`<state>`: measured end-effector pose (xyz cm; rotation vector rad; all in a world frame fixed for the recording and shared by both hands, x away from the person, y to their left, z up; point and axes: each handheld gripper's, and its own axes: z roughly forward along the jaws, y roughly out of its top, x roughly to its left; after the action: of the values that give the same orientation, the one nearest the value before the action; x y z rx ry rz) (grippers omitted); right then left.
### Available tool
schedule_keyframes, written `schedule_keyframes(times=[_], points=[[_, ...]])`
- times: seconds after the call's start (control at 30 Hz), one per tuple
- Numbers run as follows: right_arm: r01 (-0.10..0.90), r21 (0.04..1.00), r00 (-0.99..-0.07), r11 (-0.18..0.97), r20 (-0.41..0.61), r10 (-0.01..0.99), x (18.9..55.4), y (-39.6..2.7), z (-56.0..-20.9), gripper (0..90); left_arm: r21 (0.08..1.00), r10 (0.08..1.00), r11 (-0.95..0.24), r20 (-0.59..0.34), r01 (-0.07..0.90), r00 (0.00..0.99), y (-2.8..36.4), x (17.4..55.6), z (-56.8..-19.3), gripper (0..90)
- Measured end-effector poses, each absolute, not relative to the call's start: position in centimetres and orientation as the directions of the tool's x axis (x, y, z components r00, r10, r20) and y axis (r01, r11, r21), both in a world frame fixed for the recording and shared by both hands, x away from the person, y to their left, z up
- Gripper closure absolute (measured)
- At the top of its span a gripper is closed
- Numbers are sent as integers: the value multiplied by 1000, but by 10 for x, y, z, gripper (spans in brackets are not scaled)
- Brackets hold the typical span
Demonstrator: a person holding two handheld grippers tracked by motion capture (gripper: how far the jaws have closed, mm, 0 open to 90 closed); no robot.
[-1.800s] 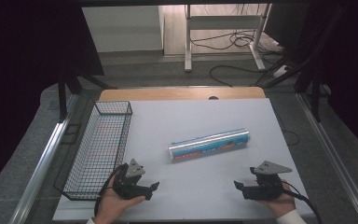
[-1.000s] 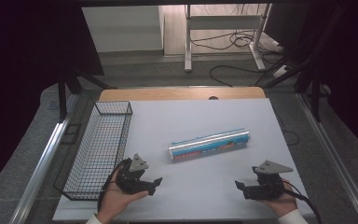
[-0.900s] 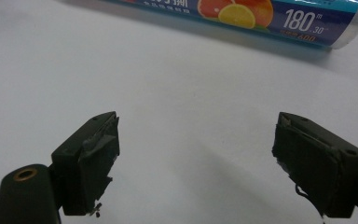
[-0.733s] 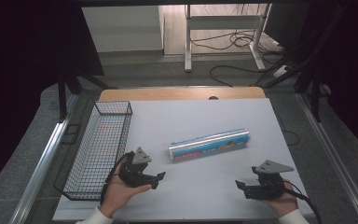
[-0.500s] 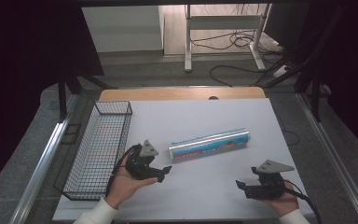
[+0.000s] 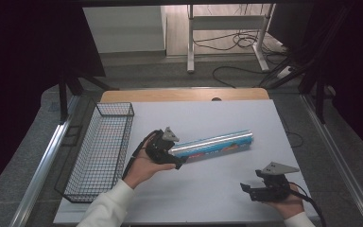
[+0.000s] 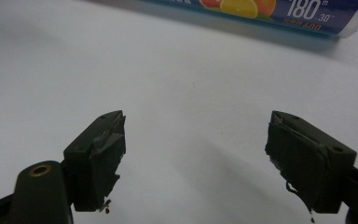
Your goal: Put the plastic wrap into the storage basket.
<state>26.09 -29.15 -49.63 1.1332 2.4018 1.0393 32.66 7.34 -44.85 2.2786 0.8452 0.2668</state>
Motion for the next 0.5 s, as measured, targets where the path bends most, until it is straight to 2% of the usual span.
schedule_keyframes(times=[0.5], points=[[553, 718, -641, 422, 43, 766, 262, -294, -498, 208, 645, 550, -624, -40, 442, 834, 32, 370, -449, 197]])
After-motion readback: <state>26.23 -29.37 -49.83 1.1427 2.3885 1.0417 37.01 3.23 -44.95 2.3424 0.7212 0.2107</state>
